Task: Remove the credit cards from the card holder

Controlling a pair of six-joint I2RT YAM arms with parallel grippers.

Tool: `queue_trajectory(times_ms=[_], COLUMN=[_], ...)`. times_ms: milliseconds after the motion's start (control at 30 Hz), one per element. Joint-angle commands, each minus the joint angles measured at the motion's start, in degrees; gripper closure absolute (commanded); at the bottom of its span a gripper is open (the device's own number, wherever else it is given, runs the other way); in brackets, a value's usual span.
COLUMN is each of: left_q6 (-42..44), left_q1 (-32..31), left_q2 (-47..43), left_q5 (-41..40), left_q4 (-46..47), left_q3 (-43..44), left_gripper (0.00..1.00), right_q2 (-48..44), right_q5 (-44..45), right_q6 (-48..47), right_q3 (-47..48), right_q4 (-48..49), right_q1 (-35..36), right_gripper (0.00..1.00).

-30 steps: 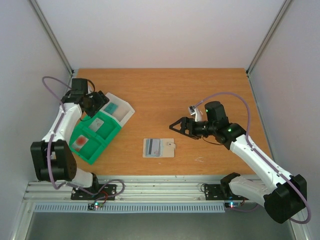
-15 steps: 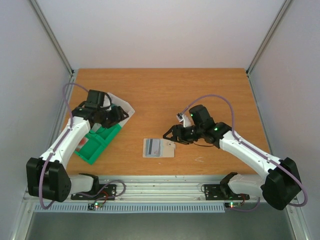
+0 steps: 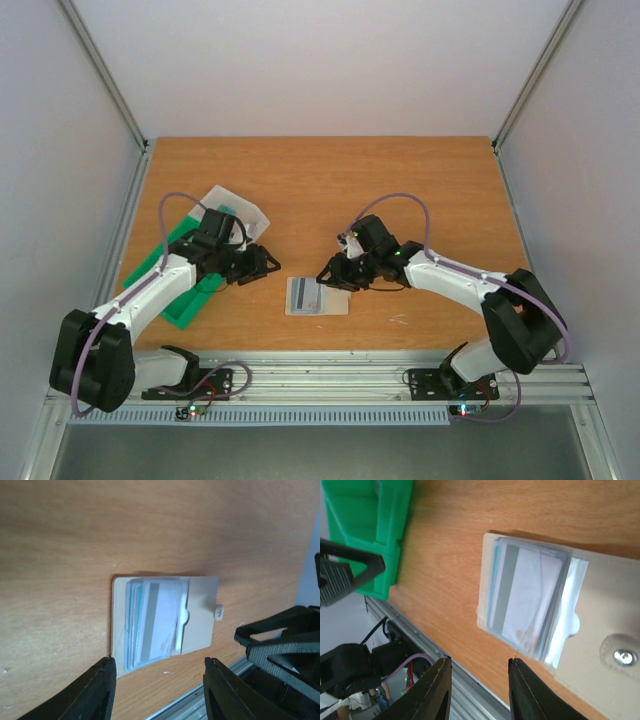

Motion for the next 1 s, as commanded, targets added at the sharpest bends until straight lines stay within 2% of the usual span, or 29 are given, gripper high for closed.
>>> queue_trajectory(times_ms=[0,400,800,967], left_q6=[-3.9,-11.8,-16.7,-19.0], left_q1=[-0.4,-0.9,-1.1,-1.2], left_q2=[-0.3,-0.3,0.1,1.0], left_q5=[4.4,6.5,7.4,8.4], left_q4=[10.3,23.9,29.9,35.1], left_q3=[-4.9,-14.6,-17.6,-19.3], left_gripper=[0.51,0.50,0.50,0.50], right_q2=[4.4,14.3,19.3,18.4], right_q5=[0.2,2.2,3.4,6.1], right_q6=[1.2,0.8,-0.3,-0.5], right_q3=[0.8,3.0,2.1,-0.2], right_q4=[5.8,5.1,5.2,5.1], right_q1=[0.4,0.9,2.0,2.2], right_gripper=[0.68,0.69,0.80,0.91])
